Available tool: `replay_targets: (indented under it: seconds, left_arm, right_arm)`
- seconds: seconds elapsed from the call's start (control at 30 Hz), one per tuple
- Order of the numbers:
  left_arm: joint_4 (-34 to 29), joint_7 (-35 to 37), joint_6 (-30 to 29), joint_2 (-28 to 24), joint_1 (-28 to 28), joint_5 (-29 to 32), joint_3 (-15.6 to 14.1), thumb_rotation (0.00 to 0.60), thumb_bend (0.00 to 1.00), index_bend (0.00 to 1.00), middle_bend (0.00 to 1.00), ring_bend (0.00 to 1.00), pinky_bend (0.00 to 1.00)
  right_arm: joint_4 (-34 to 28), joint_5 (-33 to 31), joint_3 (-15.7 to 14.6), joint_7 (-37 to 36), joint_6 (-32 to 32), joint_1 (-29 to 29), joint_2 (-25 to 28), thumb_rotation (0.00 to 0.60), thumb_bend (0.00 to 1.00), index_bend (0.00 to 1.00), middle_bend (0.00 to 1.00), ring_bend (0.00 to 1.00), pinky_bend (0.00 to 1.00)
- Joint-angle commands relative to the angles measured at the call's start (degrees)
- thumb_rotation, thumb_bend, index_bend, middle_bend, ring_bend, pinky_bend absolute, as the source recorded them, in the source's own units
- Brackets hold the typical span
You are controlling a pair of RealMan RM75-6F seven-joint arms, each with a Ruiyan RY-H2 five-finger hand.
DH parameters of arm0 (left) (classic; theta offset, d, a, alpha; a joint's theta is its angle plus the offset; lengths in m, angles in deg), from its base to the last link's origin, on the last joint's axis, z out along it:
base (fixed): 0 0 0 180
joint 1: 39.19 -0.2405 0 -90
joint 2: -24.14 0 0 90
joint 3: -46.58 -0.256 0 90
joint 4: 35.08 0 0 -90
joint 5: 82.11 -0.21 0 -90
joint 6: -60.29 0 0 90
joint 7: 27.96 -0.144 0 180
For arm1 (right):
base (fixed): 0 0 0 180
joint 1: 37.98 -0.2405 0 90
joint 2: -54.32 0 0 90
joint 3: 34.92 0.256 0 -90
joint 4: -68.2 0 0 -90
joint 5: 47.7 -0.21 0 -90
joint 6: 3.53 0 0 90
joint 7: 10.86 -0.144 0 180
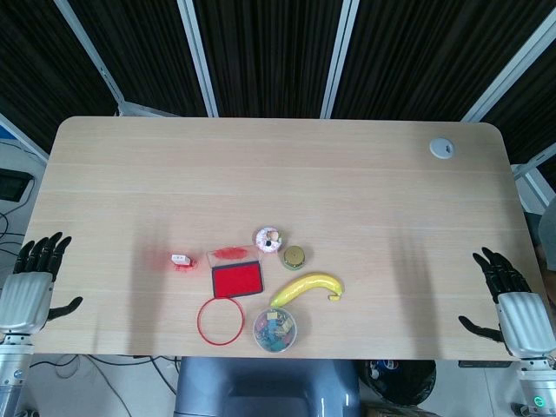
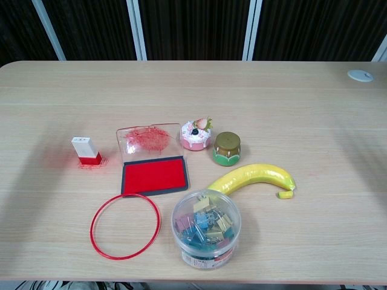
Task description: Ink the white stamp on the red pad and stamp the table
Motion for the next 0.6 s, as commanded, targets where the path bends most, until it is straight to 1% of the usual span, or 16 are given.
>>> replay_targets:
  seconds: [0.03, 0.6]
  left_arm:
    - [0.0, 0.0, 0.0, 0.0, 0.0, 0.0, 0.0, 0.600, 0.09, 0.00, 0.00, 0.00, 0.00]
    - [0.0, -0.2, 0.5, 0.2, 0.3, 0.2, 0.0, 0.600, 0.09, 0.00, 0.00, 0.00, 0.00]
  right_arm:
    - [0.0, 0.0, 0.0, 0.0, 0.0, 0.0, 0.0, 0.600, 0.08, 0.00, 0.00, 0.00, 0.18]
    - [0.1, -0.6, 0.3, -0.2, 0.1, 0.0, -0.1, 0.600, 0.08, 0.00, 0.00, 0.00, 0.17]
